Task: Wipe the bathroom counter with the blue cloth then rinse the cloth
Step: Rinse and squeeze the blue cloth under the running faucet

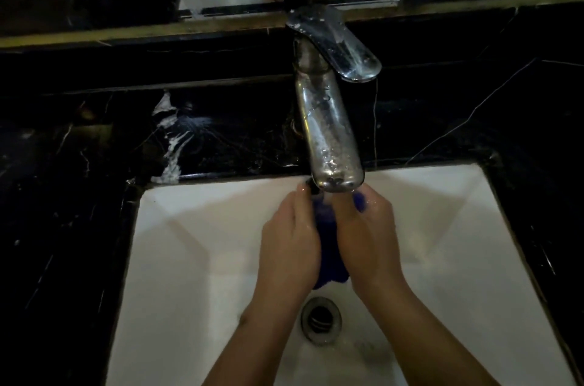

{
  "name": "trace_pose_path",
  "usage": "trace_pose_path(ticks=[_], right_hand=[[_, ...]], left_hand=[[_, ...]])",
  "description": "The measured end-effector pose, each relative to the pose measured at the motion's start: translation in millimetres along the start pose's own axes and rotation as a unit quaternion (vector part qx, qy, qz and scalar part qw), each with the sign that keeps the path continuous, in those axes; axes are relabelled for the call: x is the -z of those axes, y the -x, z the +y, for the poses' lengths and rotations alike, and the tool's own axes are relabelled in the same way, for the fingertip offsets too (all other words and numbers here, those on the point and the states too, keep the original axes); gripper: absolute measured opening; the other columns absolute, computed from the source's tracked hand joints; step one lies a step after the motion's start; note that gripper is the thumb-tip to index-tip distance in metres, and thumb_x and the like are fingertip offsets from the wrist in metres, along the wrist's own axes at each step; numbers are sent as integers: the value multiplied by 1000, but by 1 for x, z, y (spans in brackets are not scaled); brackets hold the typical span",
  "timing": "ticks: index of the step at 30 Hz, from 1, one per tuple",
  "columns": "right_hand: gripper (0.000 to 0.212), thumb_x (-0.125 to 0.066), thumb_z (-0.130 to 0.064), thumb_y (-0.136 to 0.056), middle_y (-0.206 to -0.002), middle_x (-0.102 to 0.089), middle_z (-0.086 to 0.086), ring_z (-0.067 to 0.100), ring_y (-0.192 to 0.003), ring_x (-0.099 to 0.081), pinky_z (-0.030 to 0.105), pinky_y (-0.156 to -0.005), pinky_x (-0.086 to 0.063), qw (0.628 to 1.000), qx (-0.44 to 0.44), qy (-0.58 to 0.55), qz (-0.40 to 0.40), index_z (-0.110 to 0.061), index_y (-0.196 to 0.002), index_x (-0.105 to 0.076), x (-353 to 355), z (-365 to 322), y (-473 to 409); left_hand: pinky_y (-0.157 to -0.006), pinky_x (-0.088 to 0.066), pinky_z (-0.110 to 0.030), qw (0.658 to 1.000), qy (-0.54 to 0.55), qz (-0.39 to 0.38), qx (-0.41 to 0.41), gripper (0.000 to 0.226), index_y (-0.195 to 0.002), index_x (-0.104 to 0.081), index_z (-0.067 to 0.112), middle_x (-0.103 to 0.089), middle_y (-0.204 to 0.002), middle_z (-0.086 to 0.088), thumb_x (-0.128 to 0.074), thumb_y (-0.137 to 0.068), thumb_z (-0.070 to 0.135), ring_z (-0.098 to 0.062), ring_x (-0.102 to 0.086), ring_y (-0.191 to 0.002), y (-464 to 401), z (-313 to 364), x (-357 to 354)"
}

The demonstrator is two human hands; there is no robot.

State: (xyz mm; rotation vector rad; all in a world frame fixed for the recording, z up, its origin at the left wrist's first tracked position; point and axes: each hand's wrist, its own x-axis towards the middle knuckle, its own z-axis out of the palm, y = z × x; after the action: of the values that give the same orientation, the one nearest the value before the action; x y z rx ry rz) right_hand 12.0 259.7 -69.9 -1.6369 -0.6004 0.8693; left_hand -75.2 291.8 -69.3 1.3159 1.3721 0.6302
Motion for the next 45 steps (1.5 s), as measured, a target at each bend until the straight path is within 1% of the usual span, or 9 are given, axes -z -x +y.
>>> trace_pose_path(ticks=[4, 9, 20, 24, 28, 32, 35, 41, 45], right_hand=[[26, -59, -30, -100, -63, -57, -8, 5, -57, -51, 17, -54, -45, 997, 37, -31, 57, -16, -78, -56, -6, -1, 0], [38, -55, -58, -91, -104, -73, -6, 9, -96, -70, 30, -81, -56, 999, -30, -32, 5, -30, -115, -65, -14, 16, 7], [40, -55, -44, -100, -61, -64, 1, 11, -59, -60, 24, -55, -47, 998, -30, -60, 0, -24, -67, -65, -8, 9, 10], [42, -59, -49, -97, -63, -66, 4, 20, -61, -65, 42, -59, -52, 996, 17, 65, -65, -17, -71, -63, -6, 15, -1], [31, -39, -53, -101, -73, -58, -9, 16, -70, -62, 33, -60, -45, 929, 118, 345, -63, -28, -87, -52, 5, 0, -3], [34, -47, -62, -95, -95, -67, -4, 14, -82, -64, 32, -63, -52, 983, -94, 151, -45, -29, -102, -53, 18, -7, -3], [30, -72, -37, -89, -108, -72, 9, 25, -84, -74, 28, -51, -54, 967, -237, -70, -60, -26, -115, -61, 26, -7, 8], [38, -74, -15, -88, -107, -75, -1, 24, -87, -76, 42, -70, -64, 974, -160, -161, -2, -31, -119, -59, 29, -15, 14], [28, -63, -37, -95, -101, -75, -19, 9, -91, -74, 38, -78, -63, 992, -62, -60, -88, -41, -121, -54, 14, -27, 24]], left_hand=[[-47, -53, -23, 993, 55, -67, 77, 40, -91, -66, 30, -74, -79, -1, -41, -103, 58, -12, -71, -61, 0, 4, -11], [-56, -43, -8, 996, -30, 64, -57, 31, -82, -63, 27, -67, -78, 20, -46, -108, 30, 4, -62, -71, 0, -1, -19], [-45, -40, -16, 996, -25, 86, -7, 59, -55, -58, 23, -63, -51, 1, -41, -106, 48, -1, -60, -51, 5, 2, -22], [-42, -28, -15, 985, -107, 108, -83, 50, -60, -55, 24, -46, -40, 8, -45, -108, 15, -7, -43, -37, -3, -8, -15], [-48, -36, -21, 978, -80, 135, -138, 53, -65, -54, 24, -54, -52, 4, -32, -108, 42, -8, -54, -51, 14, 1, 0], [-66, -58, -27, 980, 80, 171, -63, 31, -86, -71, 21, -70, -78, 5, -48, -105, 30, -4, -65, -71, 19, 11, 9], [-88, -61, -43, 970, 145, 188, 49, 18, -104, -73, 30, -76, -97, 6, -58, -102, 19, -11, -72, -91, 9, -7, 20], [-79, -59, -46, 983, -21, 178, 31, 26, -125, -55, 34, -67, -92, 4, -59, -99, 35, -18, -68, -84, 10, -18, 39], [-68, -61, -36, 981, 180, 22, 62, 35, -124, -56, 31, -77, -93, 0, -64, -92, 44, -16, -75, -83, 19, 14, 24]])
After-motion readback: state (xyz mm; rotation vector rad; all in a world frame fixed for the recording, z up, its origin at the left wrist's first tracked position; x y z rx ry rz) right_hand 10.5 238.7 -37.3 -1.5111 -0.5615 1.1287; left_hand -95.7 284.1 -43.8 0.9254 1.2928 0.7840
